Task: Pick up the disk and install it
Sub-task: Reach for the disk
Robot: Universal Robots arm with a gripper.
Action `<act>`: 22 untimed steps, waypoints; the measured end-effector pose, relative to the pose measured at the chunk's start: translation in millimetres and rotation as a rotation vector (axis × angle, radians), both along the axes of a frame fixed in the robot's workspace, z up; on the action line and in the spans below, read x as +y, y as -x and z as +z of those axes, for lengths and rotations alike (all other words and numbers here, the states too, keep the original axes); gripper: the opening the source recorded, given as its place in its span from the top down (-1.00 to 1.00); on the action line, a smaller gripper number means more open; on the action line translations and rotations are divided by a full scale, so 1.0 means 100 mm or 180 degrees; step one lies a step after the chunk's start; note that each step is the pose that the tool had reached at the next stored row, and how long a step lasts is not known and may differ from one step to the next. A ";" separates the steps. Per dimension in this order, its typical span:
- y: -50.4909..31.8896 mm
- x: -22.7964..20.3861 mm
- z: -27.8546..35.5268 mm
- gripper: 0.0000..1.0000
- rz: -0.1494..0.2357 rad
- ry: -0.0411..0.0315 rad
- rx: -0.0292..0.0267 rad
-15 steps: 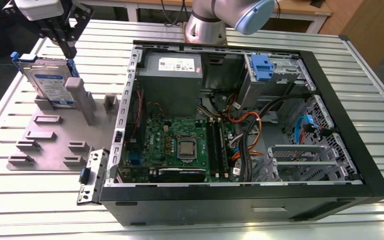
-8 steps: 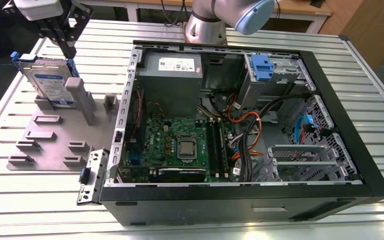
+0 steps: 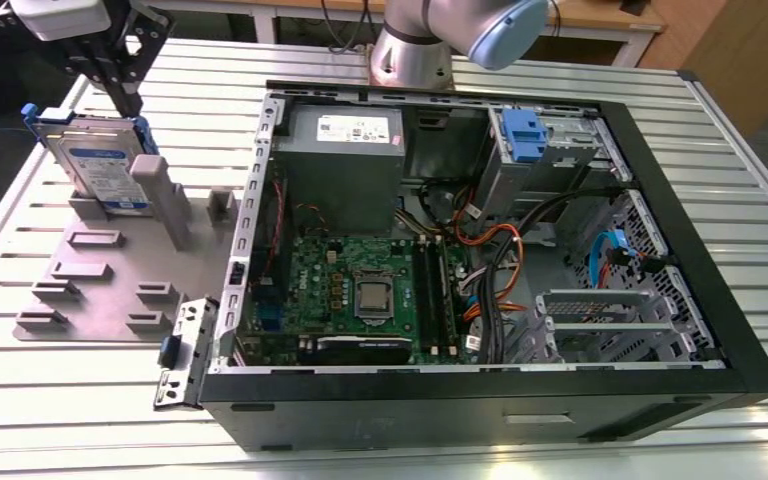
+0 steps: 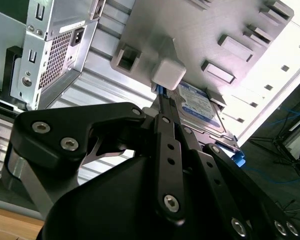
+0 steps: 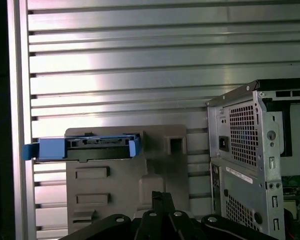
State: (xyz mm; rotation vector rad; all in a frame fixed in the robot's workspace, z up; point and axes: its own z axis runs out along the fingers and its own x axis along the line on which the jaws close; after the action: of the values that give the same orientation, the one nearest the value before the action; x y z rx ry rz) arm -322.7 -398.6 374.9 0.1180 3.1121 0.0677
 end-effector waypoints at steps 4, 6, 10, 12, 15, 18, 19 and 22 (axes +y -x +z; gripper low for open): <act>0.025 0.000 0.000 0.79 0.0000 0.0000 0.0000; 0.028 0.000 0.000 0.79 0.0000 0.0000 0.0000; 0.029 0.000 0.000 0.79 0.0000 0.0000 0.0000; 0.029 0.000 0.000 0.79 0.0000 0.0000 0.0000; 0.046 0.000 -0.002 0.79 -0.0001 0.0000 0.0000; 0.085 0.003 -0.008 0.79 0.0000 0.0000 0.0000; 0.103 0.008 -0.011 0.79 0.0000 0.0000 0.0000; 0.153 0.040 -0.024 0.79 0.0000 0.0000 0.0000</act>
State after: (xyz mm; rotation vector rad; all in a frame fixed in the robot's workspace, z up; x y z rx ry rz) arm -338.0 -394.6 372.5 0.1181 3.1120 0.0677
